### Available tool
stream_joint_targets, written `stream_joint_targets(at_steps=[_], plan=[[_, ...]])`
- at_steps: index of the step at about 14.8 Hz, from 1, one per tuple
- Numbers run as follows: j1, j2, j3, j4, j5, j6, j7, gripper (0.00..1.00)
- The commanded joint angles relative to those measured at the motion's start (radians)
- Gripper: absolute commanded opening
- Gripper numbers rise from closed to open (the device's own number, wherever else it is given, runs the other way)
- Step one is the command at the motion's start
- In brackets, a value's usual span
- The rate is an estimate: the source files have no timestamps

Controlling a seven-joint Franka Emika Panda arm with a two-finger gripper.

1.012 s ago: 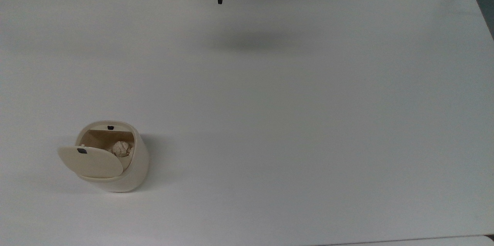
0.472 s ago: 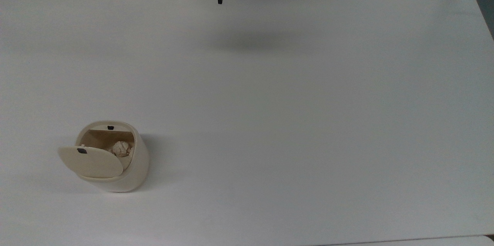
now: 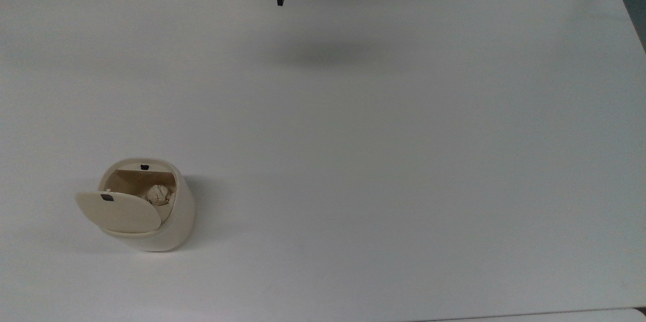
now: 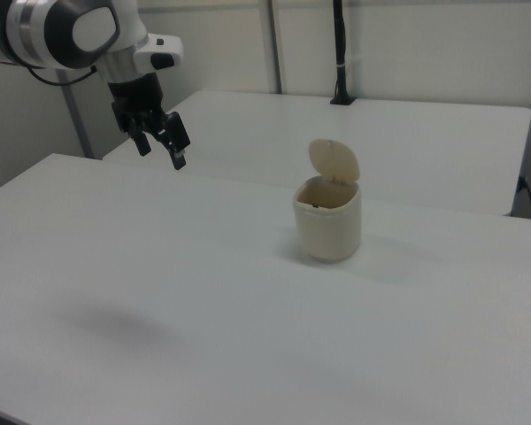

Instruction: Close the trash bin

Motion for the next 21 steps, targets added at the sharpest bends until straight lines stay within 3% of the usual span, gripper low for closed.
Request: stream_joint_targets(at_steps=[1,3,7,8,13,16,18,21], plan=[[0.014,-0.01,-0.015,-0.005,-0.024,0.02,0.097,1.0],[0.011,0.013,-0.022,0.007,-0.026,0.07,0.181,0.98],[0.013,0.154,-0.076,0.16,-0.027,0.1,0.384,0.91],[0.013,0.175,-0.09,0.189,-0.026,0.123,0.444,0.85],[0.017,0.231,-0.163,0.222,-0.017,0.404,0.677,0.26],[0.019,0.304,-0.203,0.292,-0.015,0.54,0.81,0.04],[0.02,0.384,-0.249,0.355,-0.006,0.652,0.921,0.0],[0.02,0.499,-0.271,0.39,-0.008,0.84,1.028,0.0]])
